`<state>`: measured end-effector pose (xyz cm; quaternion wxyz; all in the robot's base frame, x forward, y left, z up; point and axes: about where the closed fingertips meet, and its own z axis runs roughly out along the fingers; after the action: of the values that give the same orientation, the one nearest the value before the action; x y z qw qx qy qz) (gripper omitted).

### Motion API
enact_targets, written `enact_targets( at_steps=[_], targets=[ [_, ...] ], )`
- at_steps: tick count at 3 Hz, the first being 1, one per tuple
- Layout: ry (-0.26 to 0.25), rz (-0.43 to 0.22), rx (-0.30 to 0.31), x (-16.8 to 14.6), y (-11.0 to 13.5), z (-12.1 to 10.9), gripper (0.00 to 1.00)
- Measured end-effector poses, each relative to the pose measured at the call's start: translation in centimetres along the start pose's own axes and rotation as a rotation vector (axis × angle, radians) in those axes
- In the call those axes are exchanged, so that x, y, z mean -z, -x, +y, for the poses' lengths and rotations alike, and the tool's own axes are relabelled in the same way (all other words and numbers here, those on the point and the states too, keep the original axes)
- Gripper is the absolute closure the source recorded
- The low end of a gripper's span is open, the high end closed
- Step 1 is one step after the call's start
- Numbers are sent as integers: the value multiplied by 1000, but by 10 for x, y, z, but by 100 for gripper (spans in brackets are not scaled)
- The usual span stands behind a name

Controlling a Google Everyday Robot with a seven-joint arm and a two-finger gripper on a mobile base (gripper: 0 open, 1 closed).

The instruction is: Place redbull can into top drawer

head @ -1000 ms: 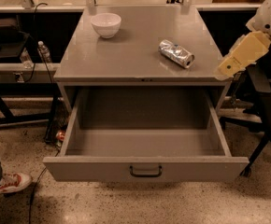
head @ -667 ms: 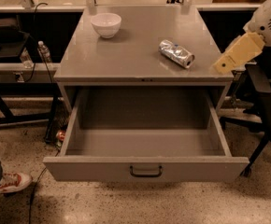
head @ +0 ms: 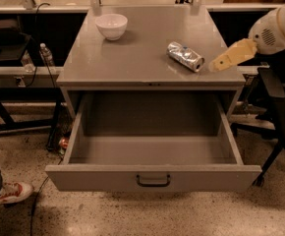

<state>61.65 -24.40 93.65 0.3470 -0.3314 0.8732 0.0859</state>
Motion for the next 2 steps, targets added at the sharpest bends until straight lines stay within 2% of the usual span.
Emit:
enact_targets(
  at_steps=[1, 2],
  targets=[
    [-79, -58, -17, -35, 5, -46, 0],
    [-79, -58, -17, -35, 5, -46, 0]
  ],
)
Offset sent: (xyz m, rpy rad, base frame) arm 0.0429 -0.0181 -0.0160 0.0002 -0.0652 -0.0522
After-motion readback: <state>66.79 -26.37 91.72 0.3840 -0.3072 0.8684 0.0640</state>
